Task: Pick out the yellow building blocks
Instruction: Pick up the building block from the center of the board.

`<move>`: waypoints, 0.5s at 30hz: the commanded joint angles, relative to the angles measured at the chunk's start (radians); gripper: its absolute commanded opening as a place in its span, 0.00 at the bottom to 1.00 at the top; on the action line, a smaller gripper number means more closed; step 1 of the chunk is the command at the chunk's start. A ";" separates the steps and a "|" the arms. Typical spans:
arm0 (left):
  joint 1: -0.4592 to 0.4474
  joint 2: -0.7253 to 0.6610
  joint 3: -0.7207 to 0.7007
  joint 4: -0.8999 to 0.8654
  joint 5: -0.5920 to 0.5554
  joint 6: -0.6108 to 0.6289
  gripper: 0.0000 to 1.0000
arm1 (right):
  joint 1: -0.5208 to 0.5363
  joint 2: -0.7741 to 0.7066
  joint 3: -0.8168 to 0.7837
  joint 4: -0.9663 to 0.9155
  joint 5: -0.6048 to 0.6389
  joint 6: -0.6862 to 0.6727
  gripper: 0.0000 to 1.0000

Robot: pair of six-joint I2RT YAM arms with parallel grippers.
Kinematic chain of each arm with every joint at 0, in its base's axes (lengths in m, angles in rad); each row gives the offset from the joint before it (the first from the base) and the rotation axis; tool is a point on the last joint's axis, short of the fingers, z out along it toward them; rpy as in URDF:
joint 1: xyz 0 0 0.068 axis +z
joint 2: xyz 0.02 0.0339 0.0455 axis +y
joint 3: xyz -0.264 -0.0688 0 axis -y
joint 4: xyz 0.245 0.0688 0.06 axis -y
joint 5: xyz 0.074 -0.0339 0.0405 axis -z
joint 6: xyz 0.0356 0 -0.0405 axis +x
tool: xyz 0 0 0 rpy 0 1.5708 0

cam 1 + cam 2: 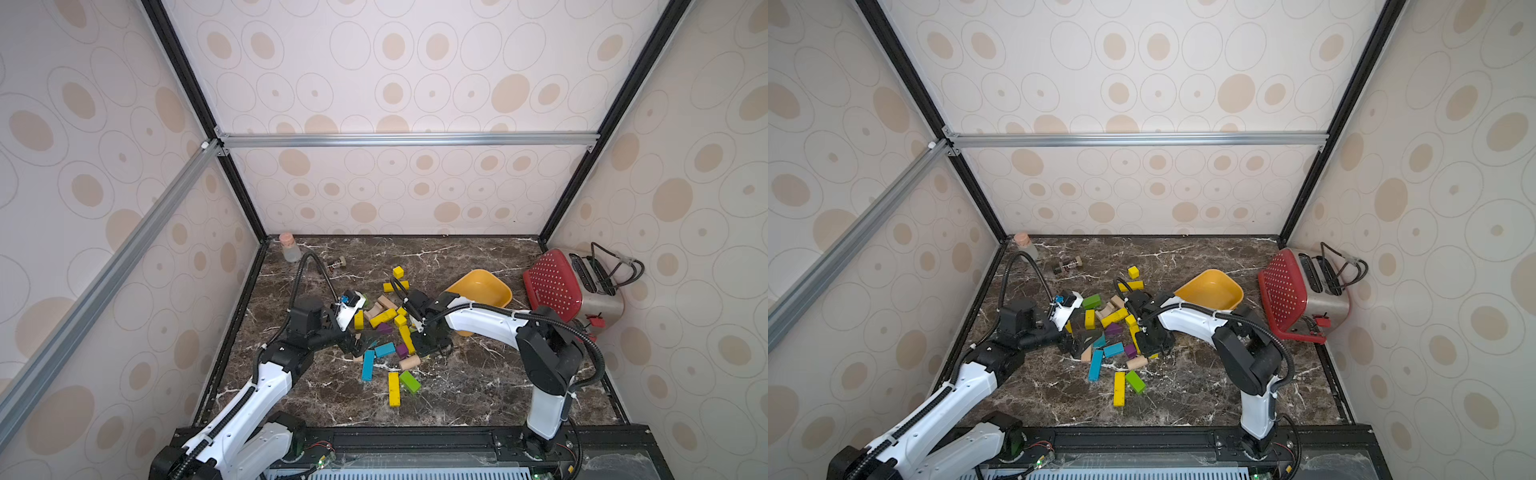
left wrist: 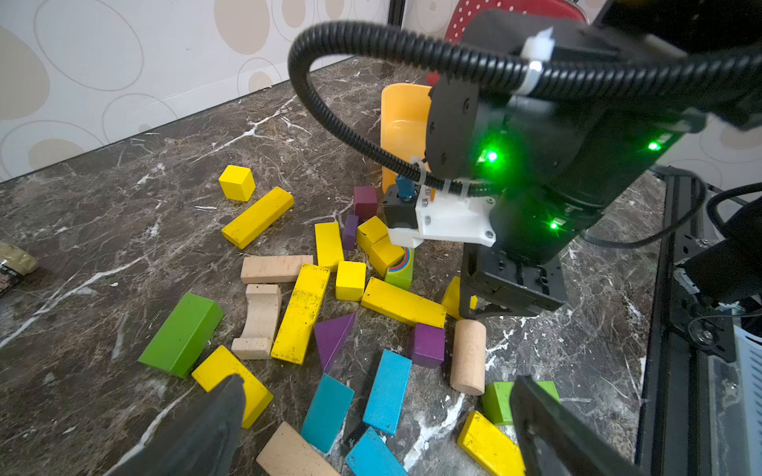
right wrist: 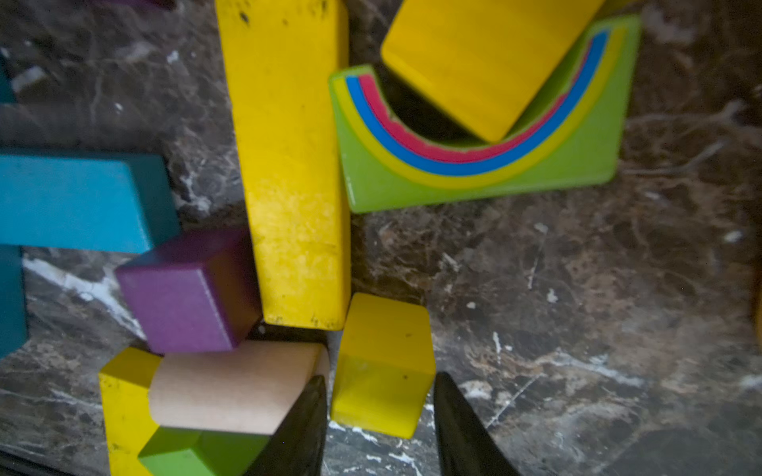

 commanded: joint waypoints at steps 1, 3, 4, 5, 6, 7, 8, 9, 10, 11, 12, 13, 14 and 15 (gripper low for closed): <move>-0.005 -0.004 0.010 0.022 -0.010 0.026 0.99 | 0.011 0.018 -0.001 -0.010 -0.004 0.001 0.41; -0.005 -0.006 0.010 0.022 -0.018 0.024 0.99 | 0.011 0.015 -0.003 -0.012 0.002 -0.001 0.39; -0.006 -0.005 0.010 0.022 -0.020 0.024 0.99 | 0.011 0.014 -0.003 -0.013 0.004 -0.004 0.38; -0.005 -0.006 0.010 0.022 -0.021 0.025 0.99 | 0.011 0.013 -0.001 -0.017 0.008 -0.005 0.37; -0.005 -0.003 0.012 0.022 -0.022 0.025 0.99 | 0.010 0.011 0.000 -0.021 0.009 -0.009 0.36; -0.006 0.000 0.012 0.022 -0.023 0.025 0.99 | 0.010 0.008 0.002 -0.027 0.013 -0.011 0.35; -0.006 0.003 0.014 0.024 -0.025 0.023 0.99 | 0.011 0.003 0.004 -0.034 0.018 -0.018 0.33; -0.006 0.006 0.014 0.025 -0.025 0.024 0.99 | 0.010 -0.001 0.005 -0.040 0.022 -0.023 0.31; -0.006 0.012 0.014 0.028 -0.027 0.022 0.99 | 0.010 -0.005 0.005 -0.045 0.027 -0.027 0.29; -0.006 0.018 0.016 0.032 -0.028 0.020 0.99 | 0.010 -0.012 0.007 -0.051 0.031 -0.032 0.27; -0.005 0.023 0.019 0.032 -0.030 0.017 0.99 | 0.011 -0.015 0.007 -0.054 0.031 -0.035 0.26; -0.006 0.028 0.023 0.032 -0.031 0.015 0.99 | 0.011 -0.021 0.009 -0.057 0.031 -0.041 0.24; -0.005 0.031 0.027 0.031 -0.034 0.011 0.99 | 0.011 -0.025 0.011 -0.060 0.029 -0.045 0.22; -0.007 0.034 0.031 0.033 -0.037 0.006 0.99 | 0.010 -0.029 0.015 -0.064 0.027 -0.052 0.20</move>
